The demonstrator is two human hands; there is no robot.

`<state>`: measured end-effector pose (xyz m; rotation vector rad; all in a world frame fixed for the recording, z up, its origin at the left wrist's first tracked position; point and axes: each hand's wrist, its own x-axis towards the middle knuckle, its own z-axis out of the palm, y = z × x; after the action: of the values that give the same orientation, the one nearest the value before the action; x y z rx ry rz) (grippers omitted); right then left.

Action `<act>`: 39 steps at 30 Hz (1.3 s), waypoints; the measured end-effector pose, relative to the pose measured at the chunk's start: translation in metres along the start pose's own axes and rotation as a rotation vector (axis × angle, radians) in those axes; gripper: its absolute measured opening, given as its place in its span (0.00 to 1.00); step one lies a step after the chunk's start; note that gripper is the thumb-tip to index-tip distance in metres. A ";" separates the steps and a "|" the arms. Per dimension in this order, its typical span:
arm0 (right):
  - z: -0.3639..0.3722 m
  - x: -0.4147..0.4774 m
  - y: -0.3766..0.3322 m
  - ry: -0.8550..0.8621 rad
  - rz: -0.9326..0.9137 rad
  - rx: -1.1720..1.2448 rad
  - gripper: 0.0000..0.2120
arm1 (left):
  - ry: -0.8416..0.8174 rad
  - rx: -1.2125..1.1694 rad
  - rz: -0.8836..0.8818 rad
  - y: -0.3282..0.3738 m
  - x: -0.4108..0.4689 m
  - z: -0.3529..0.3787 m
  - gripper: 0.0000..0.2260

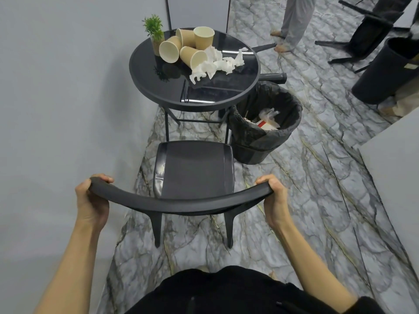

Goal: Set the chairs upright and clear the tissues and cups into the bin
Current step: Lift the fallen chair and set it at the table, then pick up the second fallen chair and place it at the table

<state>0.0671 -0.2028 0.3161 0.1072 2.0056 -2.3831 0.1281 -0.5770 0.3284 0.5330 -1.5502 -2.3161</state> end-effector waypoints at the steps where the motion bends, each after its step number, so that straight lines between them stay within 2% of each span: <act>1: -0.001 -0.002 0.000 -0.008 -0.003 0.000 0.11 | -0.011 0.019 0.003 0.002 -0.003 0.000 0.20; 3: -0.002 -0.005 -0.001 -0.014 -0.009 0.001 0.10 | 0.001 0.032 0.030 0.004 -0.005 -0.003 0.22; 4: -0.002 -0.005 -0.003 -0.017 -0.014 -0.002 0.10 | 0.022 0.051 0.047 0.006 -0.006 -0.004 0.20; 6: -0.004 -0.004 -0.008 -0.039 -0.020 -0.024 0.09 | 0.088 0.140 0.093 0.014 -0.011 0.001 0.05; 9: -0.017 -0.005 -0.012 -0.102 -0.007 -0.080 0.11 | 0.194 0.409 0.135 0.023 -0.020 0.015 0.15; 12: -0.038 -0.008 -0.020 -0.176 0.012 -0.200 0.16 | 0.190 0.730 0.133 0.036 -0.026 0.044 0.10; 14: -0.054 -0.008 -0.029 -0.168 0.008 -0.256 0.17 | 0.152 0.920 0.147 0.046 -0.027 0.071 0.12; 16: -0.072 -0.006 -0.037 -0.149 0.016 -0.303 0.15 | 0.059 1.036 0.183 0.054 -0.031 0.112 0.14; 19: -0.103 0.001 -0.041 -0.135 0.077 -0.397 0.08 | -0.195 1.131 0.237 0.049 -0.036 0.190 0.17; 21: -0.128 0.007 -0.041 -0.115 0.113 -0.487 0.11 | -0.407 1.226 0.275 0.029 -0.042 0.248 0.19; 24: -0.167 0.018 -0.043 -0.131 0.185 -0.644 0.19 | -0.772 1.423 0.215 -0.020 -0.051 0.329 0.26; 27: -0.212 0.031 -0.044 -0.175 0.265 -0.786 0.25 | -1.003 1.643 0.176 -0.076 -0.064 0.399 0.31; 32: -0.290 0.052 -0.037 -0.272 0.384 -0.998 0.31 | -1.146 1.843 0.068 -0.170 -0.078 0.463 0.31; 39: -0.374 0.091 -0.027 -0.414 0.523 -1.171 0.34 | -1.187 1.847 -0.152 -0.249 -0.087 0.521 0.33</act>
<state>-0.0115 0.1729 0.2729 0.0759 2.3638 -0.6569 -0.0469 -0.0216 0.2901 -0.6668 -3.8548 -0.2554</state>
